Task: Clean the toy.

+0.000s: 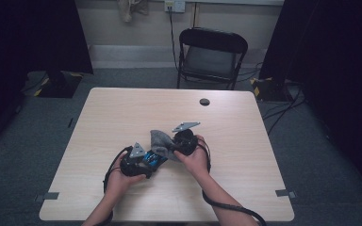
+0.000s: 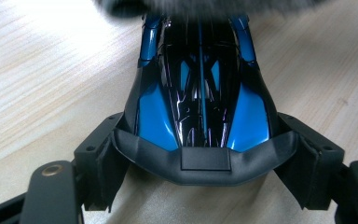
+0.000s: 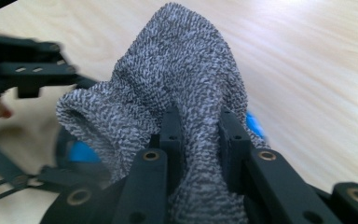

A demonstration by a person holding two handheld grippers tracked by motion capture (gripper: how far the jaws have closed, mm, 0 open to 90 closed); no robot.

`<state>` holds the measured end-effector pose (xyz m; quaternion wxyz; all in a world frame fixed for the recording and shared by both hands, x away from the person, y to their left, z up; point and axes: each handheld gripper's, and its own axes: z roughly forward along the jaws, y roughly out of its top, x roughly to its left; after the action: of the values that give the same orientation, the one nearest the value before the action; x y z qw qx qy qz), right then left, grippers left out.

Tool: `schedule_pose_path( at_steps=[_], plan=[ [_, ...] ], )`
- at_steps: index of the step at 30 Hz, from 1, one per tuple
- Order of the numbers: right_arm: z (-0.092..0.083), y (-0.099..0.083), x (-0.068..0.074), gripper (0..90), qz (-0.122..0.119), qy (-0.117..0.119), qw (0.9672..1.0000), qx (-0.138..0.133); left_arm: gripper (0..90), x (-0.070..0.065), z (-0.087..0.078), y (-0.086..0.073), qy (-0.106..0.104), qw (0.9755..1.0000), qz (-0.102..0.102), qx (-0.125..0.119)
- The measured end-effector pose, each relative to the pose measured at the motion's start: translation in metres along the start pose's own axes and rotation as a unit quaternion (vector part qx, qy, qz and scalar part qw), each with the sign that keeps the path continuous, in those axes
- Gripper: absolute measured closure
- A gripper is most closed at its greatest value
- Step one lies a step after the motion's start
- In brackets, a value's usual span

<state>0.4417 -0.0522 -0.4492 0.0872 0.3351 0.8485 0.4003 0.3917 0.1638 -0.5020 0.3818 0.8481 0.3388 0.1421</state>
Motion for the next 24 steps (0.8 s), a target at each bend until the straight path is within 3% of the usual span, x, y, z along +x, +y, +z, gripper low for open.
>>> schedule_pose_path(
  at_steps=[12, 24],
  plan=[
    [0.018, -0.002, 0.045, 75.4, -0.053, 0.038, 0.9978, 0.012, 24.4, 0.0, 0.0, 0.0, 0.003, 1.0, 0.003, 0.001],
    [0.023, -0.004, 0.047, 75.5, -0.06, 0.04, 0.9972, 0.02, 24.4, 0.0, 0.0, 0.0, 0.003, 1.0, 0.002, 0.001]
  ],
)
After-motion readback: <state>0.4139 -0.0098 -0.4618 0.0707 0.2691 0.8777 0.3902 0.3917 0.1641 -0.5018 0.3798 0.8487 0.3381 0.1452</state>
